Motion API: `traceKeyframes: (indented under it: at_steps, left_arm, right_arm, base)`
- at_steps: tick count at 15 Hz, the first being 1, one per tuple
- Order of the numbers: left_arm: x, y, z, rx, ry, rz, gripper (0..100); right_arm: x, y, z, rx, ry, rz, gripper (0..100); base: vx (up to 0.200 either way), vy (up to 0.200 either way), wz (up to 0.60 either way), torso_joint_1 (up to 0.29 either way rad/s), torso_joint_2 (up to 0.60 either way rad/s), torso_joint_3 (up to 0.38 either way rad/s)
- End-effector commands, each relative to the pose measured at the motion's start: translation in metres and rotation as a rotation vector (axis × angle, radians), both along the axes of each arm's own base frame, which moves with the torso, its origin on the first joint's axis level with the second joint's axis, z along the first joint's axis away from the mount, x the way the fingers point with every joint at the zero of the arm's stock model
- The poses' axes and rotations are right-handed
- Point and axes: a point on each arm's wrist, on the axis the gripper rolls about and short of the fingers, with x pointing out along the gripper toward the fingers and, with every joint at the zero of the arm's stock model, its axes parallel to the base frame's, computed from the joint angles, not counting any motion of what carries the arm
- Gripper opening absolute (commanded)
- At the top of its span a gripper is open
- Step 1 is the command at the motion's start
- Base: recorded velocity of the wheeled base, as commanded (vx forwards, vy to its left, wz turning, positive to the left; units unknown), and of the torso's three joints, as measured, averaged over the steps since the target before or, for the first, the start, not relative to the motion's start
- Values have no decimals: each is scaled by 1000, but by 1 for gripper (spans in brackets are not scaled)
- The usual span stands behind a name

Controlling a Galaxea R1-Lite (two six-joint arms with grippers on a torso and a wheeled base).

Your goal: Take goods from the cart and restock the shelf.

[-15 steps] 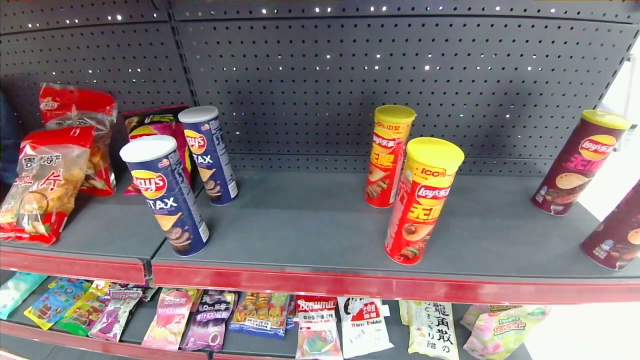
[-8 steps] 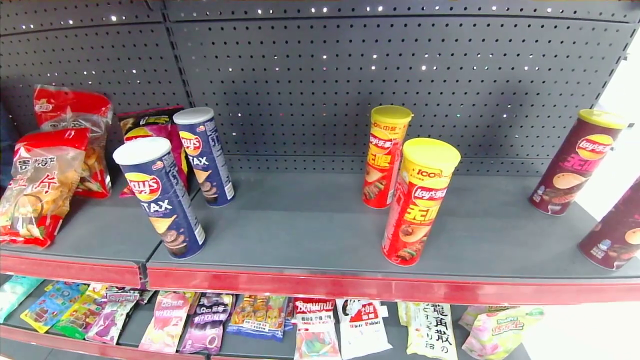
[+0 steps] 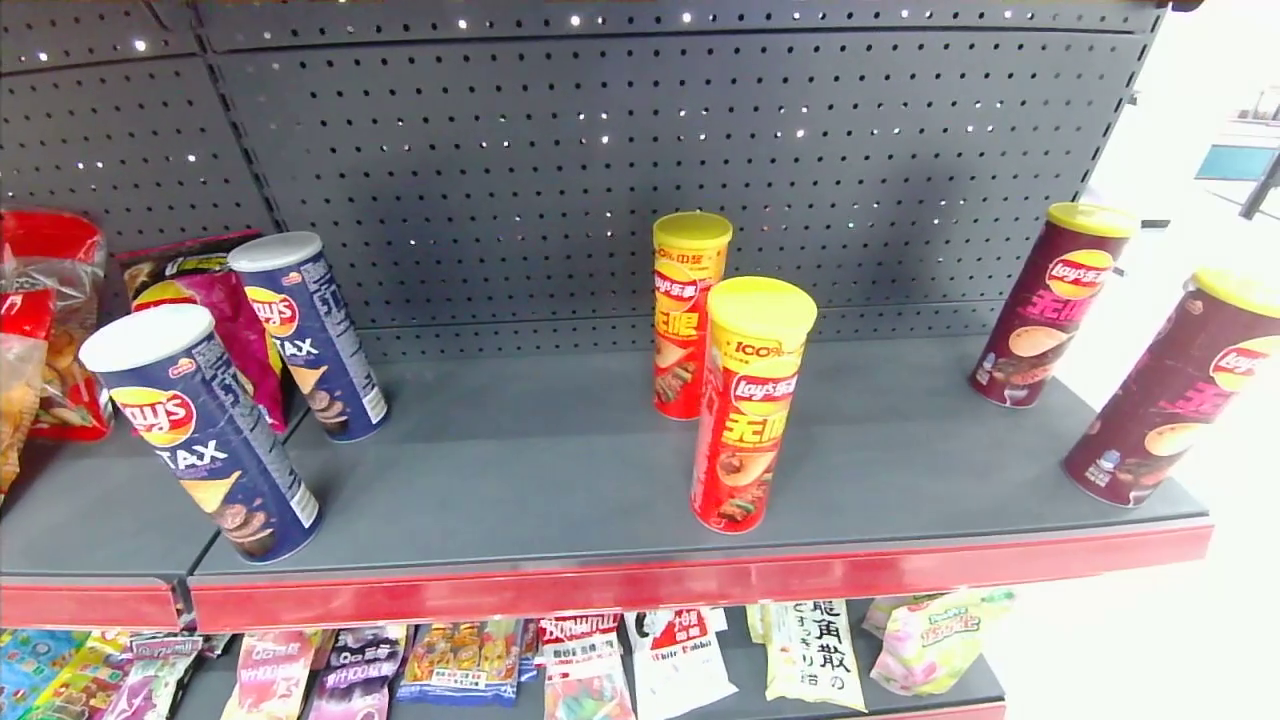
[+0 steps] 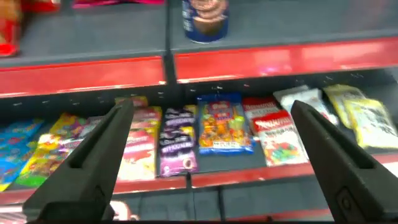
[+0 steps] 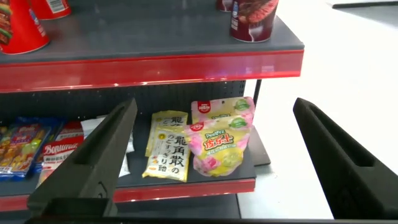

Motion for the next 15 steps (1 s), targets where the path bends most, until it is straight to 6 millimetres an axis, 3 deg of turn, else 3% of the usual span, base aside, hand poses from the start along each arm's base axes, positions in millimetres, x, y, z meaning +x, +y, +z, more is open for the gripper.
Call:
traceKeyframes:
  at_steps: [1, 8, 11, 13, 15]
  left_arm:
    - [-1, 1, 1, 9, -1, 57, 100]
    - [-1, 2, 16, -9, 83, 180, 100]
    - [35, -9, 46, -130, 199, 330, 100]
    - [36, -10, 45, -122, 213, 446, 100]
    - [24, -11, 33, -106, 183, 517, 100]
  right_arm:
    - [0, 0, 0, 1, 0, -1, 100]
    - [0, 0, 0, -1, 0, 3, 100]
    - [0, 0, 0, -2, 0, 4, 100]
    - [0, 0, 0, -1, 0, 4, 100]
    - [0, 0, 0, -1, 0, 4, 100]
  base:
    - [0, 0, 0, 0, 0, 0]
    - [0, 0, 0, 0, 0, 0]
    - [0, 0, 0, 0, 0, 0]
    - [0, 0, 0, 0, 0, 0]
    - [0, 0, 0, 0, 0, 0]
